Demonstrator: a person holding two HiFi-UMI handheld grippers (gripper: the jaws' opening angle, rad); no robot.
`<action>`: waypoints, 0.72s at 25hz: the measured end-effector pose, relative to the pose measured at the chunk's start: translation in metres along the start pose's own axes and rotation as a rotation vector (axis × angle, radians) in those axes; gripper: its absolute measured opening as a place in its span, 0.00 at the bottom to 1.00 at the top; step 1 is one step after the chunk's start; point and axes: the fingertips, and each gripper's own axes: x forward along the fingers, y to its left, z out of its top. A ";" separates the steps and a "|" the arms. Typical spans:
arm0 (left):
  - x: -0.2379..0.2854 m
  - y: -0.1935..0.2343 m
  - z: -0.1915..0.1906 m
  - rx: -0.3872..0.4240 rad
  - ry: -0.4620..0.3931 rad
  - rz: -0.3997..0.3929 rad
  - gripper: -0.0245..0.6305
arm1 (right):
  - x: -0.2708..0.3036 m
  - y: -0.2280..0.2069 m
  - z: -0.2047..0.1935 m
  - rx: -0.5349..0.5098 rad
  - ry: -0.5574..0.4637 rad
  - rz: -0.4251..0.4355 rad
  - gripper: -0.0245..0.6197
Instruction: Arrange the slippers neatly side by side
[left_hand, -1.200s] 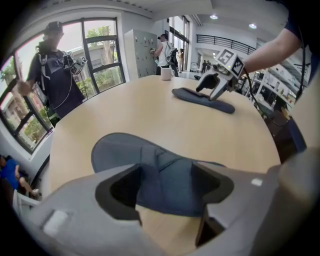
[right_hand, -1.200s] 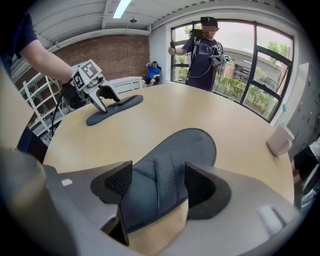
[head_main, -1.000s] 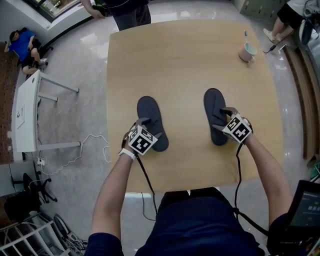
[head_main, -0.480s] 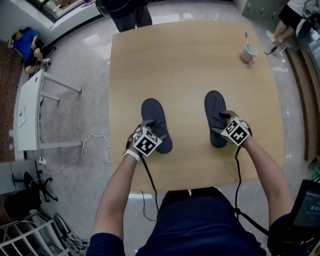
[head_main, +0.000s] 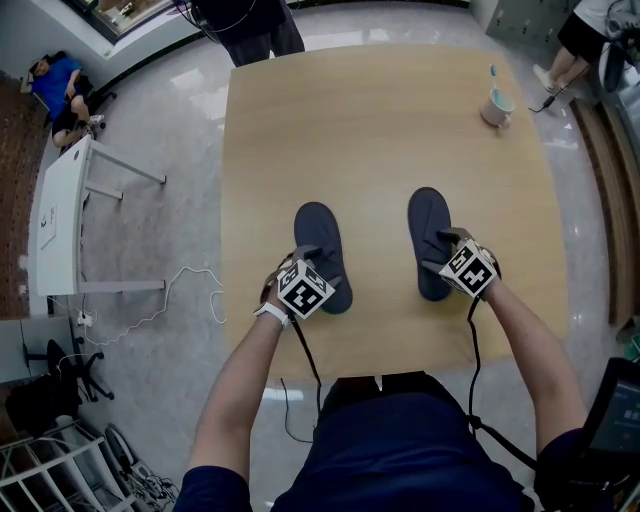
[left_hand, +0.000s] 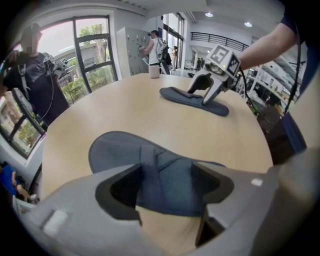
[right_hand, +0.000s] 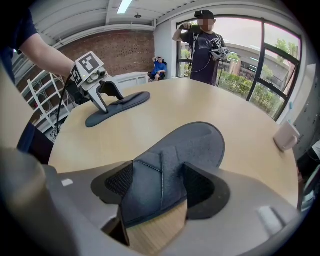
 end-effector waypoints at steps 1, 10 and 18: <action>0.000 -0.003 0.000 0.005 0.000 -0.002 0.53 | 0.000 0.003 0.000 0.001 0.000 0.000 0.54; 0.000 -0.028 -0.001 0.046 -0.002 -0.030 0.53 | 0.001 0.026 -0.001 0.039 0.000 -0.008 0.54; -0.001 -0.047 0.000 0.044 -0.018 -0.044 0.53 | 0.000 0.046 0.001 0.073 -0.020 -0.016 0.54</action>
